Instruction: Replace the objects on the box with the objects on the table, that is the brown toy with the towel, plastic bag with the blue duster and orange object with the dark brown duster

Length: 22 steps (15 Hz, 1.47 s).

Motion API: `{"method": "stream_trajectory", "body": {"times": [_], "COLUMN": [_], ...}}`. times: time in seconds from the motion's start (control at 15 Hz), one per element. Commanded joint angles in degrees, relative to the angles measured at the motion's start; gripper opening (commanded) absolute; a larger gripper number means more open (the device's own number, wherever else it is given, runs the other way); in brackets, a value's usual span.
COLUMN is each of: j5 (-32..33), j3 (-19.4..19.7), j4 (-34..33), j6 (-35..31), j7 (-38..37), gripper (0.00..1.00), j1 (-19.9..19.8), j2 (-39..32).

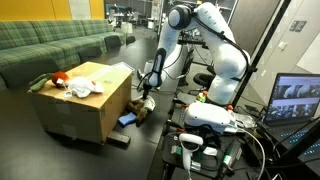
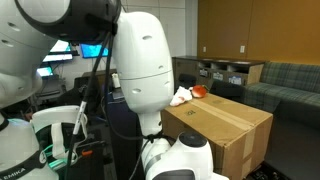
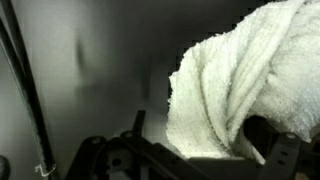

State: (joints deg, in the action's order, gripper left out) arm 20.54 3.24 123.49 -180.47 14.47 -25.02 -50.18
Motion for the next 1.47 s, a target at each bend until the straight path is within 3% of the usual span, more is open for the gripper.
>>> {"method": "stream_trajectory", "body": {"times": [0.0,0.2,0.27,0.33,0.47,0.73,1.07,1.4], "j5": [-2.09,-2.37,-2.53,-2.65,-2.69,-2.56,-2.26,-1.30], "j3": [2.94,4.18,4.43,4.19,4.38,4.36,5.58,2.36], "j4": [-2.70,-3.48,-3.71,-3.77,-4.03,-3.73,-2.45,1.58], "j6": [-1.42,-1.47,-1.38,-0.91,-0.90,-0.45,-1.70,-1.55], "j7": [1.11,0.92,0.94,1.08,1.23,1.43,1.73,4.08], "gripper": [1.00,1.00,0.96,0.75,0.70,0.37,0.02,0.00], "j1": [3.40,4.95,5.30,5.19,5.56,5.62,5.78,3.59], "j2": [-2.91,-3.69,-3.95,-3.91,-4.32,-4.36,-3.93,-0.79]}}
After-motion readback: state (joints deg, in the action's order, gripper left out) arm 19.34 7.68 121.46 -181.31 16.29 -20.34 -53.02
